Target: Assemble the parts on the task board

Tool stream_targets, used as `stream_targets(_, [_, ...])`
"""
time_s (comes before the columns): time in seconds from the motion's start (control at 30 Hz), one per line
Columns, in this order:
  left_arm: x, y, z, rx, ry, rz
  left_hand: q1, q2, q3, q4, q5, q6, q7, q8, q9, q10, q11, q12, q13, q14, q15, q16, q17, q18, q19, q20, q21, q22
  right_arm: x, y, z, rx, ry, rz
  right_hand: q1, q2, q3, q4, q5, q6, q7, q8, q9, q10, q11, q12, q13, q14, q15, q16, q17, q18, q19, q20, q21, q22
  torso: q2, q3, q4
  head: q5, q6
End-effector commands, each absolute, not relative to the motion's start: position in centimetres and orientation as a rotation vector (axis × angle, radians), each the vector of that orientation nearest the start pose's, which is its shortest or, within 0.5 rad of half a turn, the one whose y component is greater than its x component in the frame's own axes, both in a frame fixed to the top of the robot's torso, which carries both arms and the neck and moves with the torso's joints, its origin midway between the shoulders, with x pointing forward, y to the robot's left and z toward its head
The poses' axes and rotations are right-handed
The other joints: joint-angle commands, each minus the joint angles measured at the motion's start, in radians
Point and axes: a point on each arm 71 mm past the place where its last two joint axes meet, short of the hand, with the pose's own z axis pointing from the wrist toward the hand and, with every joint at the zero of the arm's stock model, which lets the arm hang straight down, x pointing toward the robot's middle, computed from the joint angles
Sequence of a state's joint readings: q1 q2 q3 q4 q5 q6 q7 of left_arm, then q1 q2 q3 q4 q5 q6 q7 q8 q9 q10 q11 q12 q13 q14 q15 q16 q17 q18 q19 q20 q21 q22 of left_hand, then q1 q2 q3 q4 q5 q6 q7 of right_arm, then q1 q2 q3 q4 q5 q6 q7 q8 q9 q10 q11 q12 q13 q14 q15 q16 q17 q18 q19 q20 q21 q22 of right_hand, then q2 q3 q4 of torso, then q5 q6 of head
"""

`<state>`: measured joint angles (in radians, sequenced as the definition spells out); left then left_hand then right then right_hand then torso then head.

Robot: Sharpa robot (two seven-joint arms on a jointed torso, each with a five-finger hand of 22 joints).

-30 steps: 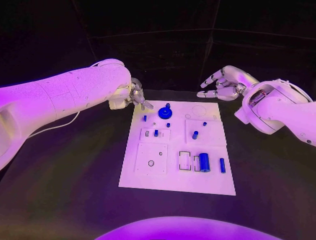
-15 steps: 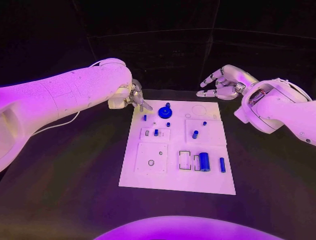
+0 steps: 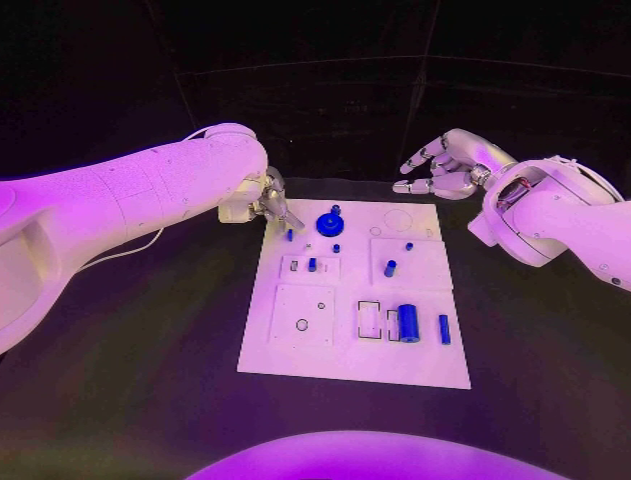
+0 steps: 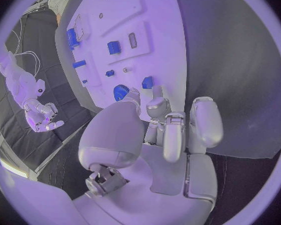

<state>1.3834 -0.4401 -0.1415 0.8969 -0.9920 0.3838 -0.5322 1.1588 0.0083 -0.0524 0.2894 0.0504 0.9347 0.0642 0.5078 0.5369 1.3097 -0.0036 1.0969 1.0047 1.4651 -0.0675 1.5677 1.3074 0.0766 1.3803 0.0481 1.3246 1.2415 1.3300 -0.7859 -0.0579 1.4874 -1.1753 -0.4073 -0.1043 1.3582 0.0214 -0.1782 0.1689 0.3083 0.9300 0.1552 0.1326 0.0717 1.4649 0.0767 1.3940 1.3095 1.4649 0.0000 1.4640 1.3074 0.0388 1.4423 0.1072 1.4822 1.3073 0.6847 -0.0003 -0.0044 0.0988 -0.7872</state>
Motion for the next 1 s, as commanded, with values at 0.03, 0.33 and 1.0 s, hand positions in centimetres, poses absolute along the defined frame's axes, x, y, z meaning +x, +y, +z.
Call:
stream_targets(0.03, [58.60, 19.53, -19.32, -0.184, 2.424, -0.152, -0.007, 0.004, -0.005, 0.000, 0.002, 0.006, 0.000, 0.005, 0.001, 0.000, -0.004, -0.003, 0.001, 0.106, 0.001, 0.003, 0.263, 0.005, 0.008, -0.002, 0.000, 0.000, 51.34, -18.65, -12.40, 0.089, 1.553, 0.778, 0.008, 0.000, -0.005, 0.000, 0.007, -0.004, 0.000, 0.006, -0.002, -0.001, -0.008, -0.007, 0.108, 0.063, -0.005, -0.003, 0.063, 0.006, -0.006, -0.001, -0.005, 0.082, 0.000, 0.0001, -0.0002, -0.002, -0.002])
stream_targets(0.33, [58.59, 19.55, -19.51, -0.189, 2.421, -0.156, -0.001, 0.010, -0.008, -0.002, 0.002, 0.009, -0.001, 0.009, 0.002, 0.002, -0.005, 0.001, 0.004, 0.106, 0.001, 0.003, 0.263, 0.005, 0.008, -0.002, -0.001, 0.000, 51.35, -18.68, -12.39, 0.090, 1.551, 0.777, 0.008, 0.000, -0.006, 0.000, 0.008, -0.004, 0.000, 0.006, -0.002, -0.001, -0.008, -0.007, 0.108, 0.063, -0.005, -0.004, 0.063, 0.006, -0.006, -0.001, -0.005, 0.081, 0.000, 0.0003, 0.0006, -0.001, -0.004])
stream_targets(1.0, [58.51, 19.32, -19.60, -0.183, 2.433, -0.172, 0.069, 0.041, -0.005, -0.024, 0.003, 0.008, -0.004, 0.019, 0.007, 0.002, -0.008, 0.003, 0.001, 0.106, -0.002, 0.003, 0.263, 0.005, 0.009, -0.005, -0.003, 0.002, 51.34, -18.63, -12.40, 0.090, 1.552, 0.777, 0.008, 0.001, -0.006, 0.001, 0.010, -0.004, 0.000, 0.006, -0.002, -0.002, -0.008, -0.007, 0.108, 0.063, -0.005, -0.004, 0.063, 0.006, -0.005, -0.001, -0.005, 0.082, 0.000, 0.0004, 0.0004, -0.001, -0.005])
